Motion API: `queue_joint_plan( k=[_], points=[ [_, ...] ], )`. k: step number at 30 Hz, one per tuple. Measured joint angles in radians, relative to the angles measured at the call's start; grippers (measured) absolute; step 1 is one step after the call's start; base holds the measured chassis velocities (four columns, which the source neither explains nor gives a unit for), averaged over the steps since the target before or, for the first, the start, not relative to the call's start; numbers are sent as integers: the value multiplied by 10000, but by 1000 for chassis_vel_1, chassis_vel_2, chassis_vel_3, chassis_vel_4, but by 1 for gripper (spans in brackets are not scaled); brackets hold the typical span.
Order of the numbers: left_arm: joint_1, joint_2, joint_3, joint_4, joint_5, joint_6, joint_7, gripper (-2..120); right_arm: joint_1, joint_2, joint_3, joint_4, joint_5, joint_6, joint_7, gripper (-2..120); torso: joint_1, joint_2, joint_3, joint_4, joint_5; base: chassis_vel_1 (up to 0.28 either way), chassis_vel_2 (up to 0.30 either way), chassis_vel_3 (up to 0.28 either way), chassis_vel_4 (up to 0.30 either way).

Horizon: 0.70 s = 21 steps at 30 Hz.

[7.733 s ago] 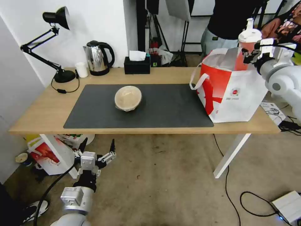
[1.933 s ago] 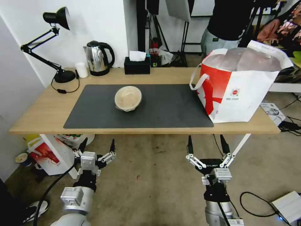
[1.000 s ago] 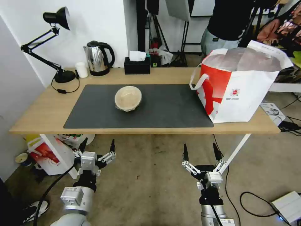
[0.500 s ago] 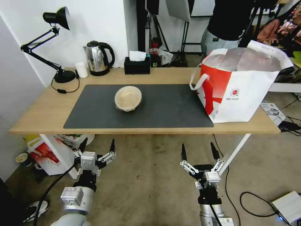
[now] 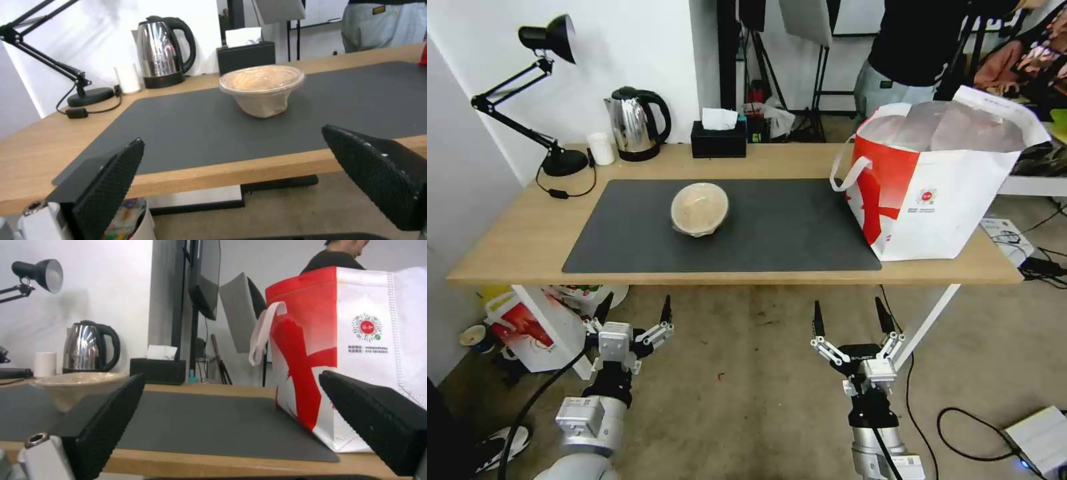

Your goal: Pick up the trash from the table and place it into the takeout bag.

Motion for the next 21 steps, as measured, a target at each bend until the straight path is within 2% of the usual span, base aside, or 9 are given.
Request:
queue_joint_plan(
  k=[21],
  points=[
    [0,0,0,0,0,0,0,100,0,-6,-7,-3,13,4,11,100,0,0,0,0,0,0,0,0,0]
  ],
)
